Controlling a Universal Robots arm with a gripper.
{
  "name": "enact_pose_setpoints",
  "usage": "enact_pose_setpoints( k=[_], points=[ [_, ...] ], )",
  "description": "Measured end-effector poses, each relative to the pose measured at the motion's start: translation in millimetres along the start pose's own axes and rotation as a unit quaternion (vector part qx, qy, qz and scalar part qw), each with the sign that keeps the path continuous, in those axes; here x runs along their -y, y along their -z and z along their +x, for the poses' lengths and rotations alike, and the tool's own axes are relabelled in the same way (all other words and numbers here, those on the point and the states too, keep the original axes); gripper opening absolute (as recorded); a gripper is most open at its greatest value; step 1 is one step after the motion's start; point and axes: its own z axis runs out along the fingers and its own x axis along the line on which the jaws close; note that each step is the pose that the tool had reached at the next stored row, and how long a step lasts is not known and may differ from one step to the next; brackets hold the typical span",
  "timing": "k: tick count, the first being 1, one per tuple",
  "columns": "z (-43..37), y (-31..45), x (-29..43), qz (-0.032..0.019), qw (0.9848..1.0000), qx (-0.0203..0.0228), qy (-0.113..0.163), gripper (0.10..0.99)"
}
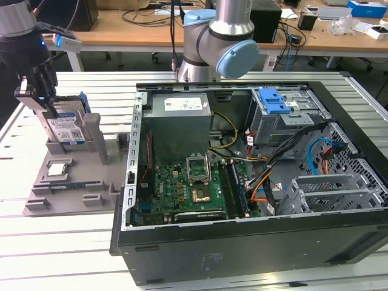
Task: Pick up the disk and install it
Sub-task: 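Pick up the disk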
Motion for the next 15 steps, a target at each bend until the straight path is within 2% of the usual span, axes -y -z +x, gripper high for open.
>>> enact_pose_setpoints(
  k=[1, 3, 4, 5, 15],
  points=[
    [-1.0, 7.4, -0.1, 0.0000, 1.0000, 0.0000, 0.000, 0.365],
    [-2.5, 15.1, -0.1, 0.0000, 1.0000, 0.0000, 0.000, 0.365],
    [-3.5, 21.5, -0.2, 0.0000, 1.0000, 0.0000, 0.000, 0.365],
    [-3.8, 23.9, -0.2, 0.0000, 1.0000, 0.0000, 0.000, 0.365],
    [-5.5, 33.8, -0.3, 0.0000, 1.0000, 0.0000, 0.000, 0.365]
  ],
)
